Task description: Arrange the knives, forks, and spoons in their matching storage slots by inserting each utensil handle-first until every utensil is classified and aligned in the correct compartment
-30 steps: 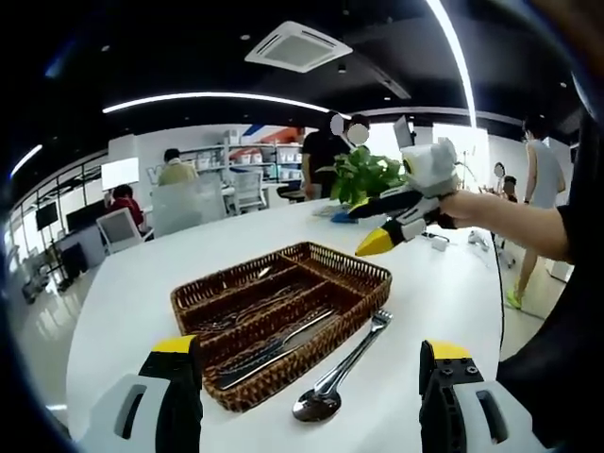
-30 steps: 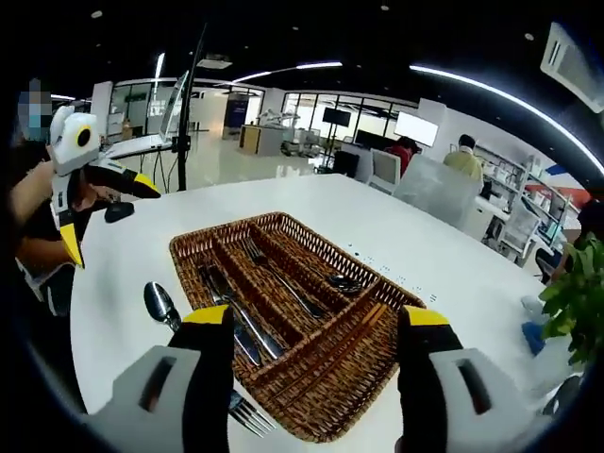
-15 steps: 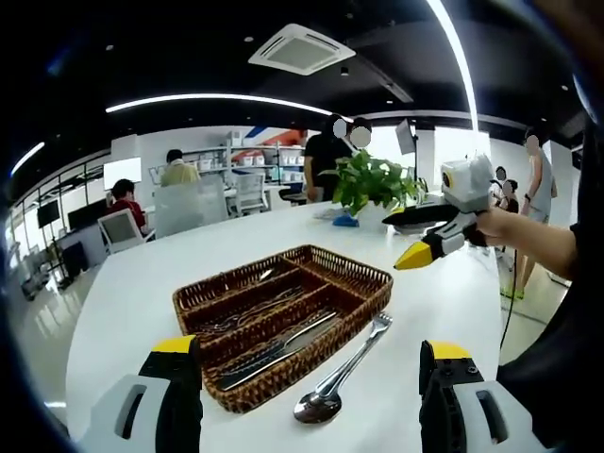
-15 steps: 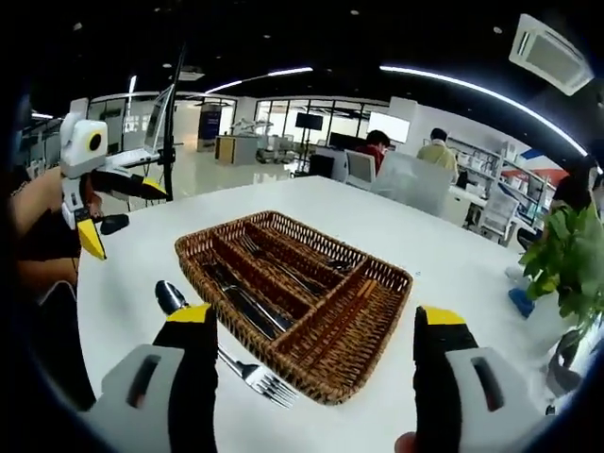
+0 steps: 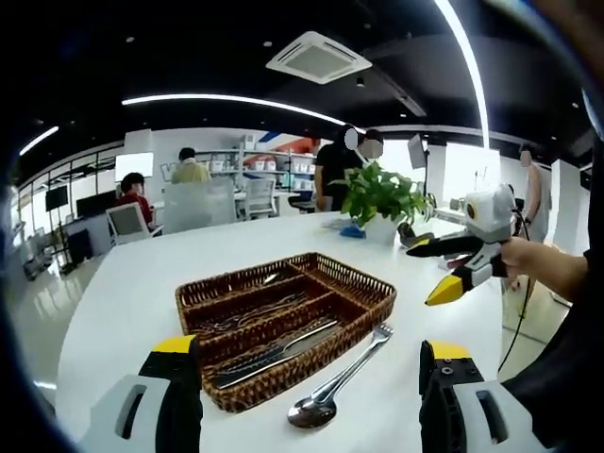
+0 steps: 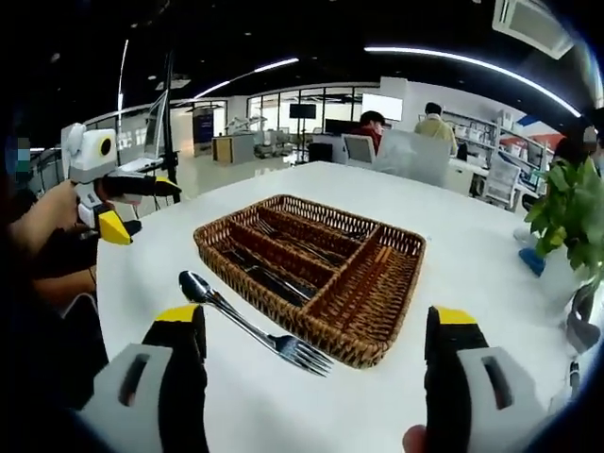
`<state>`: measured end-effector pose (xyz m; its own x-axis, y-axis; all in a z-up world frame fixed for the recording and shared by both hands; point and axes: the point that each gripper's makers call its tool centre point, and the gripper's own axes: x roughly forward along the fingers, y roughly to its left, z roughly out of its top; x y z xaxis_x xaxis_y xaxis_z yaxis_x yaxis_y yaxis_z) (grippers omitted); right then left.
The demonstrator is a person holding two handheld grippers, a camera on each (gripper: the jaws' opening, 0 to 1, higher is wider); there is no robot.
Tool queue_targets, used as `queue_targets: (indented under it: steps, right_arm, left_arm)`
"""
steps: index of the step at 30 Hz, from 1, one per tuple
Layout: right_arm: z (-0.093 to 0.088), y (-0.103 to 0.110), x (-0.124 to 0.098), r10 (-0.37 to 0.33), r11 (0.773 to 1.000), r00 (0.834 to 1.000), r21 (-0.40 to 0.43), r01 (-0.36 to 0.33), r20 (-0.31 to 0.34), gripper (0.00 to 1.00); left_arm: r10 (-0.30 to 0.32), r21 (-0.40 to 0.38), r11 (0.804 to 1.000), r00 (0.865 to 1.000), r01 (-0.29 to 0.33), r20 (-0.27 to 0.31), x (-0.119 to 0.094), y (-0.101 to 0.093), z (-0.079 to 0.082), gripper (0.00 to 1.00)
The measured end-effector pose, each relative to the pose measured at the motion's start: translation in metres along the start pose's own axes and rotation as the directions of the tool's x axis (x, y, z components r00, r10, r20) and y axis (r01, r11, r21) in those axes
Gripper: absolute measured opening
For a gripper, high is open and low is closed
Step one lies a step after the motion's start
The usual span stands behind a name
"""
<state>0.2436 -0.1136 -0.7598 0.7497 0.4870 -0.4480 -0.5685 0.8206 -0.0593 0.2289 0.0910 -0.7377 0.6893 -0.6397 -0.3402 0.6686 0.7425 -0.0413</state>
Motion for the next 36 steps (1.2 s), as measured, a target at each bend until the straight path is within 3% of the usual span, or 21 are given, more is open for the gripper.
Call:
queue_targets:
  steps: [18,36]
  right_arm:
    - [-0.003,0.017,0.001,0.039,0.997,0.999,-0.071,-0.040,-0.022,0.99]
    - [-0.028,0.025,0.009,0.087,0.984,0.993,-0.149,-0.098,-0.078,0.72]
  left_arm:
    - [-0.008,0.017,1.000,1.000,0.008,-0.005,-0.002,-0.008,-0.007,1.00]
    - [-0.016,0.032,0.999,1.000,0.016,-0.015,-0.006,-0.013,-0.014,1.00]
